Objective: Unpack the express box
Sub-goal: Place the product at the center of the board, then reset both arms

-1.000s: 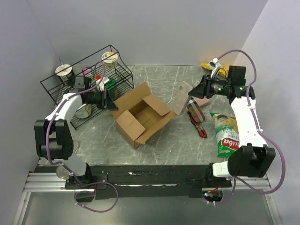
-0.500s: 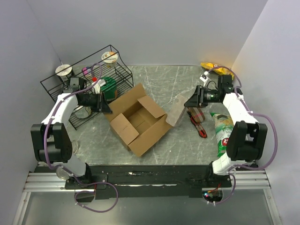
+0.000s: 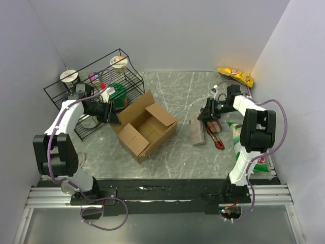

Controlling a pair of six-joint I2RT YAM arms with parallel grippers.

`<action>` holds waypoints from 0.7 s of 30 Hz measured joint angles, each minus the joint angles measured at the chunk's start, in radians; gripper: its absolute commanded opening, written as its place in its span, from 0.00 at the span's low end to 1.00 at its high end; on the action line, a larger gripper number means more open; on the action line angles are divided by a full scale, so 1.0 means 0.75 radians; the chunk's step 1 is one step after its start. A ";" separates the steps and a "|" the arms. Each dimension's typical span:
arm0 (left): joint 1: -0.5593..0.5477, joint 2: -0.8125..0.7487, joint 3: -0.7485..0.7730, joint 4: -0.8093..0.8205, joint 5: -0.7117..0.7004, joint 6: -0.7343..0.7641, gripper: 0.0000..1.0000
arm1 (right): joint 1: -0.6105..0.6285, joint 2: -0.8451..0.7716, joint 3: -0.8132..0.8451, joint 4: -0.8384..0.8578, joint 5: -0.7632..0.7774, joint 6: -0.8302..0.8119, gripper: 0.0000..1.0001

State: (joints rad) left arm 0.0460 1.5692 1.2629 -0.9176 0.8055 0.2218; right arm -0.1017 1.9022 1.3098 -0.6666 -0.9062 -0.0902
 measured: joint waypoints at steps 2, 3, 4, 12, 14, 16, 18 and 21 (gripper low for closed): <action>0.000 0.000 0.001 -0.009 0.002 0.008 0.57 | 0.002 0.028 0.044 0.001 -0.004 -0.006 0.62; 0.000 0.000 0.002 -0.013 0.003 0.014 0.96 | 0.002 0.039 0.073 -0.004 -0.005 -0.012 0.83; 0.000 0.000 0.006 -0.017 0.009 0.026 0.96 | 0.002 0.042 0.100 -0.010 -0.009 -0.014 1.00; 0.001 0.000 0.063 0.003 0.136 0.070 0.97 | 0.002 -0.053 0.378 -0.019 0.078 -0.026 1.00; 0.001 0.001 0.064 0.015 0.186 0.087 0.96 | 0.004 -0.134 0.392 -0.025 0.232 -0.006 1.00; 0.000 0.002 0.076 0.029 0.221 0.098 0.96 | 0.005 -0.212 0.404 -0.045 0.415 0.026 1.00; 0.000 0.006 0.110 0.052 0.237 0.096 0.96 | 0.004 -0.277 0.417 -0.063 0.574 0.056 1.00; -0.001 0.007 0.165 0.140 0.233 0.062 0.96 | 0.005 -0.363 0.417 -0.081 0.751 0.075 1.00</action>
State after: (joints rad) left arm 0.0456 1.5745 1.3869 -0.8127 0.9806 0.2684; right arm -0.0982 1.6302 1.6222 -0.7277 -0.3428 -0.0341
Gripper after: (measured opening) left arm 0.966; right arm 0.998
